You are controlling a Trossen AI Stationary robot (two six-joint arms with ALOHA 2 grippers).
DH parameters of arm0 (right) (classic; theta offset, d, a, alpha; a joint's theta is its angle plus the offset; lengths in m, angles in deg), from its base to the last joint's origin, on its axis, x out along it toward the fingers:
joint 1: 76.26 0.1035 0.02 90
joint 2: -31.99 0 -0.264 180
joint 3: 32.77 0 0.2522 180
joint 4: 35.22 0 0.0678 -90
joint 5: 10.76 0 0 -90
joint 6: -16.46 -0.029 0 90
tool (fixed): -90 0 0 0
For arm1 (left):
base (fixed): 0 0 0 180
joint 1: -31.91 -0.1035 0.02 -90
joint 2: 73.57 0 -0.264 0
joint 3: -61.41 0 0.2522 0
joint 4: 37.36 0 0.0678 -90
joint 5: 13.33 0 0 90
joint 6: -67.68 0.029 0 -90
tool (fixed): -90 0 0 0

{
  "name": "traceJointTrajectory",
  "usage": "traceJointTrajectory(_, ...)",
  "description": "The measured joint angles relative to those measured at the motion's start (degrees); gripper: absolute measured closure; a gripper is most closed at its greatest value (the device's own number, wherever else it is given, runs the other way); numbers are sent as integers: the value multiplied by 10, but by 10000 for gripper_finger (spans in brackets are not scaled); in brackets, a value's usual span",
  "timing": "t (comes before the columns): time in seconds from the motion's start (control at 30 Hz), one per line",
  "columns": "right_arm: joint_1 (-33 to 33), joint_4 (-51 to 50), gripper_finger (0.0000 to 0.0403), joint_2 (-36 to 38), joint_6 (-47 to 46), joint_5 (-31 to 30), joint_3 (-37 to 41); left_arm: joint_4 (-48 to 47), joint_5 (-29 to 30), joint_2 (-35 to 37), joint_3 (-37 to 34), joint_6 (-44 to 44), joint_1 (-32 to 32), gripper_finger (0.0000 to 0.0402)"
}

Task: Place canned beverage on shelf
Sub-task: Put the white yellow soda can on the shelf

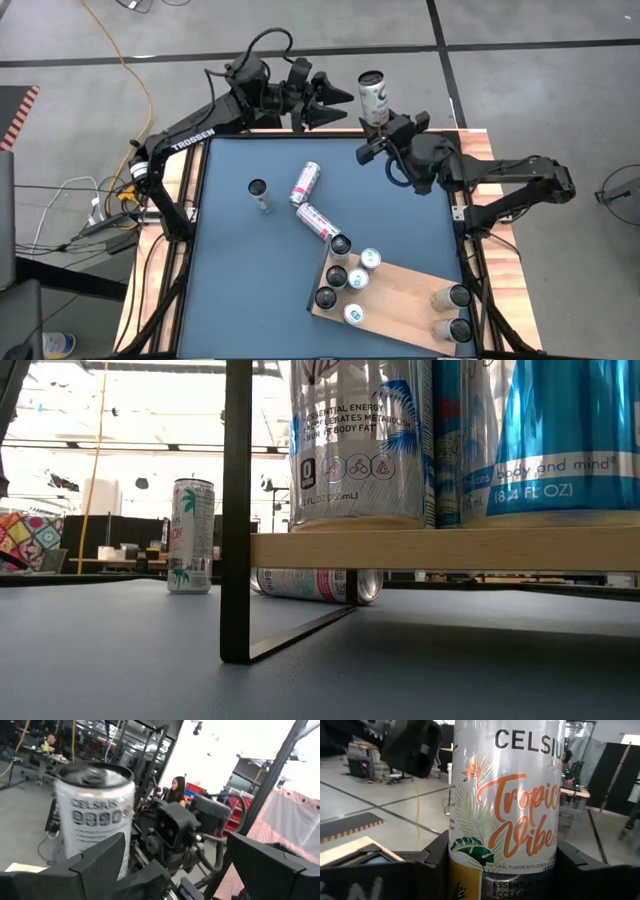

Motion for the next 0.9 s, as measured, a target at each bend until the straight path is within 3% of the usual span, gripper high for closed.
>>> traceJointTrajectory(0.3, -7, 39, 189, -7, 1, 52, 0, -37, 29, 0, 0, 40, 15, 65)
traceJointTrajectory(0.63, -3, 55, 189, -18, 13, 52, 0, -85, 131, 1, 0, 87, 12, 65)
traceJointTrajectory(0.9, 1, 55, 189, -19, 15, 26, 0, -73, 128, 0, 0, 82, 12, 65)
